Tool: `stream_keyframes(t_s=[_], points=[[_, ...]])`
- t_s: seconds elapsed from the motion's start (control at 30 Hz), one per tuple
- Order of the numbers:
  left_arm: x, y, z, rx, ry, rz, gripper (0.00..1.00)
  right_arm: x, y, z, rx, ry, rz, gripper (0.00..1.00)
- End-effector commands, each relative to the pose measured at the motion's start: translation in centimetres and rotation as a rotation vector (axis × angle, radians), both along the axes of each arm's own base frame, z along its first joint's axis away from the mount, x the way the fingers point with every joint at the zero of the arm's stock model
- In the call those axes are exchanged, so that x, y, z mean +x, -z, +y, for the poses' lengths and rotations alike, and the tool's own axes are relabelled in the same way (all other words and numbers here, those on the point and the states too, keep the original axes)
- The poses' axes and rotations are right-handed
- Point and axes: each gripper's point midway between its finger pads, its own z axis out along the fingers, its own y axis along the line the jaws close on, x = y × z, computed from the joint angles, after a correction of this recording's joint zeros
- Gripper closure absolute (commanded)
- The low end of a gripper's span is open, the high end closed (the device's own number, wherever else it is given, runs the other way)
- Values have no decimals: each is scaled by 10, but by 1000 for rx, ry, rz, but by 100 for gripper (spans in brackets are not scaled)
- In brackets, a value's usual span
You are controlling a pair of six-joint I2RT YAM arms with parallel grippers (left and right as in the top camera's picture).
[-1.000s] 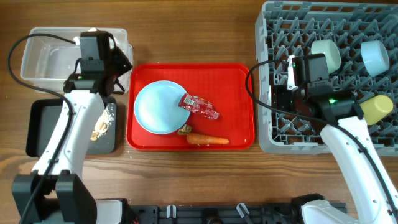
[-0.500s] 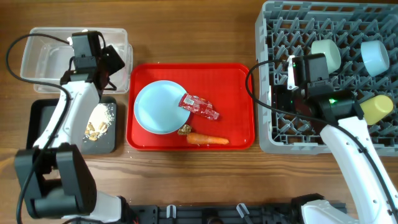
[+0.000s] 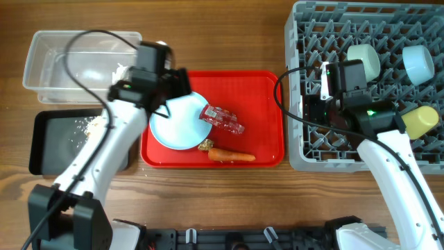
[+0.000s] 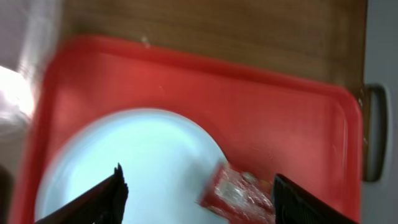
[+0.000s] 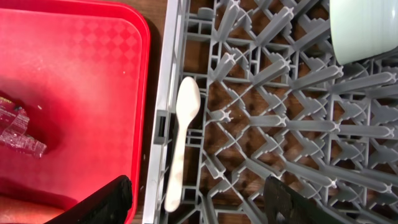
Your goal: Sort waste into correct bins and load items into the dishwasher rack
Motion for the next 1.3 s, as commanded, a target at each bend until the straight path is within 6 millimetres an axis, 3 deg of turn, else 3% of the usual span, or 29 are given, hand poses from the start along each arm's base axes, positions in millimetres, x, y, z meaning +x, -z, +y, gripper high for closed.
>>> stream_keyframes(t_s=[0.0,0.17,0.4,0.47,0.57,0.7,0.77,0.97,1.1,1.2,1.27], points=[[-28,15,-41,-110,-69,142,20,3,-2,5,16,-12,-4,30],[-61,45,-88,-168,-185,302,6,3,-2,5,16,-12,-5,30],[-70,78,-133,-228,-270,367,5,2,-2,5,16,-11,-2,29],[-69,91,-138,-226,-278,379,6,1,-2,5,17,-9,3,28],[-68,109,-137,-204,-304,402,6,2,-2,4,43,40,0,18],[-62,121,-130,-159,-330,376,10,3,-3,5,48,40,-8,16],[-59,124,-125,-132,-345,352,15,3,-2,5,48,39,-5,16],[-56,124,-121,-113,-353,331,70,3,-2,5,48,39,-5,16],[-57,122,-123,-108,-304,331,95,2,-2,5,46,37,0,16],[-56,110,-124,-93,-233,299,96,1,-1,5,42,33,5,16],[-52,89,-124,-91,-168,244,96,1,-1,5,42,33,5,16]])
